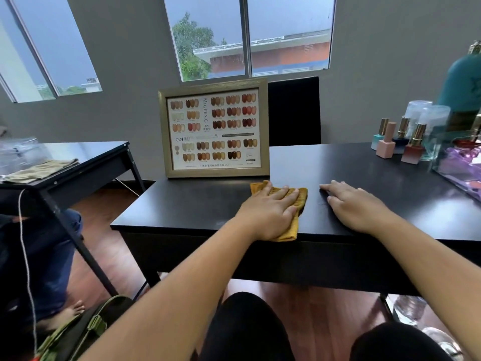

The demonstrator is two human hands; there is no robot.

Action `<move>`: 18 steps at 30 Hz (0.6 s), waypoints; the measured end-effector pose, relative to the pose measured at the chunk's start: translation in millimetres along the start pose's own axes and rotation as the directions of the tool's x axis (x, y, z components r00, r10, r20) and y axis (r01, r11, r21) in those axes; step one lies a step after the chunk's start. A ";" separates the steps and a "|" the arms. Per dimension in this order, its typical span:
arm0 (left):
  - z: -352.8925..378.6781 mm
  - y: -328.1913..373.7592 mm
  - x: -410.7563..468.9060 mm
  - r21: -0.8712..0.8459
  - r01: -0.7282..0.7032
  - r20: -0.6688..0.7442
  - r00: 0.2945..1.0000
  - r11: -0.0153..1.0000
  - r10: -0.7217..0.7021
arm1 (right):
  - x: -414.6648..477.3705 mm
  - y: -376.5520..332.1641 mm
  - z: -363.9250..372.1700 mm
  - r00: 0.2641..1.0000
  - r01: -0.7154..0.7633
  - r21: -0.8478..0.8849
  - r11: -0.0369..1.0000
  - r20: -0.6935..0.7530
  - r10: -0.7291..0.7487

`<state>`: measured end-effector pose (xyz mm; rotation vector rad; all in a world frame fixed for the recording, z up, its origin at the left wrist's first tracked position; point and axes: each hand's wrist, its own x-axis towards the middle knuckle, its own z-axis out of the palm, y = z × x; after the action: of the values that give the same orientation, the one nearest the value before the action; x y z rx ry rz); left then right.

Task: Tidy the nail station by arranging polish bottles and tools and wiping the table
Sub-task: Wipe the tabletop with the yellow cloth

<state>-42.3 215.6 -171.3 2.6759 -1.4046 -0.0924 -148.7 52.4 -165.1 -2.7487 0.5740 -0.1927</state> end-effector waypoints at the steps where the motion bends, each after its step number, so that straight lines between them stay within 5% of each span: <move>1: -0.7 -9.6 -6.3 -0.003 -0.015 0.003 1.000 1.000 0.015 | -0.1 1.0 -0.4 1.000 0.000 0.002 1.000 0.002 0.000; 6: -9.5 -95.0 -40.0 -0.005 0.194 -0.033 0.980 0.981 -0.194 | -0.7 0.8 -0.5 1.000 0.002 -0.004 1.000 -0.006 -0.002; 10: -20.3 -154.6 -59.7 -0.019 0.510 -0.039 0.859 0.860 -0.511 | -0.1 -0.4 0.6 1.000 0.005 -0.019 1.000 0.005 -0.005; 15: -22.5 -119.7 -34.4 -0.081 0.705 -0.082 0.699 0.704 -0.710 | 0.2 -4.1 1.6 1.000 -0.010 -0.014 1.000 -0.004 0.010; 18: -16.1 -73.4 -11.8 -0.049 0.651 -0.114 0.750 0.757 -0.652 | -0.1 -4.2 2.0 1.000 -0.012 -0.011 1.000 -0.004 0.012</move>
<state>12.6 267.9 -165.1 2.9663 -0.3666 0.0136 -146.8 56.7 -165.6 -2.7550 0.5942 -0.1926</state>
